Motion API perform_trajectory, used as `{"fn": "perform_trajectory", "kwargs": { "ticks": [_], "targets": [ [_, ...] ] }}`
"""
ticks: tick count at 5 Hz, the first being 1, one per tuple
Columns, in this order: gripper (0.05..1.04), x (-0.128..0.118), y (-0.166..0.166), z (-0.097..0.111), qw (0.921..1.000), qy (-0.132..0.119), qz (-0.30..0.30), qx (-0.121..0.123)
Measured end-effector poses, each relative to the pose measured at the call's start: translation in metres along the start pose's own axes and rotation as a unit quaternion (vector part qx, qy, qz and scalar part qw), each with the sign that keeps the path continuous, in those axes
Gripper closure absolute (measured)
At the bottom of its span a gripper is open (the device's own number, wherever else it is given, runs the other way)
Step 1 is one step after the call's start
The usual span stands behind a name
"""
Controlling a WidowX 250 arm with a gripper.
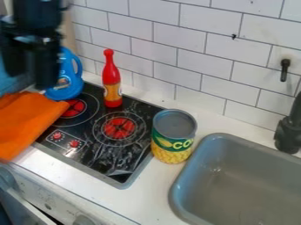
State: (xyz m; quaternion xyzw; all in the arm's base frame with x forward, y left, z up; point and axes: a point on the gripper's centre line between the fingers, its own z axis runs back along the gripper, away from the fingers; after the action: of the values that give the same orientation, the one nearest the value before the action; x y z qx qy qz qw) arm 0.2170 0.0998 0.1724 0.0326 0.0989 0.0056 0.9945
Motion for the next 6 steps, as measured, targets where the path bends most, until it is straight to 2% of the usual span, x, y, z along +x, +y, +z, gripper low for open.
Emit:
{"fn": "perform_trajectory", "kwargs": {
  "ticks": [1,2,3,4,5,6],
  "targets": [
    [0.083,0.004,0.036,-0.014,0.9998,0.007,0.014,0.013],
    [0.083,0.008,0.058,-0.030,0.9994,0.009,0.028,0.018],
    [0.083,0.024,0.076,-0.057,0.9993,0.005,0.034,0.015],
    [0.083,0.036,0.088,-0.075,0.9986,-0.015,0.048,0.016],
    [0.083,0.046,0.095,-0.101,0.9987,-0.013,0.050,0.007],
    [0.083,0.052,0.102,-0.112,0.9979,-0.022,0.059,0.014]
  ]
}}
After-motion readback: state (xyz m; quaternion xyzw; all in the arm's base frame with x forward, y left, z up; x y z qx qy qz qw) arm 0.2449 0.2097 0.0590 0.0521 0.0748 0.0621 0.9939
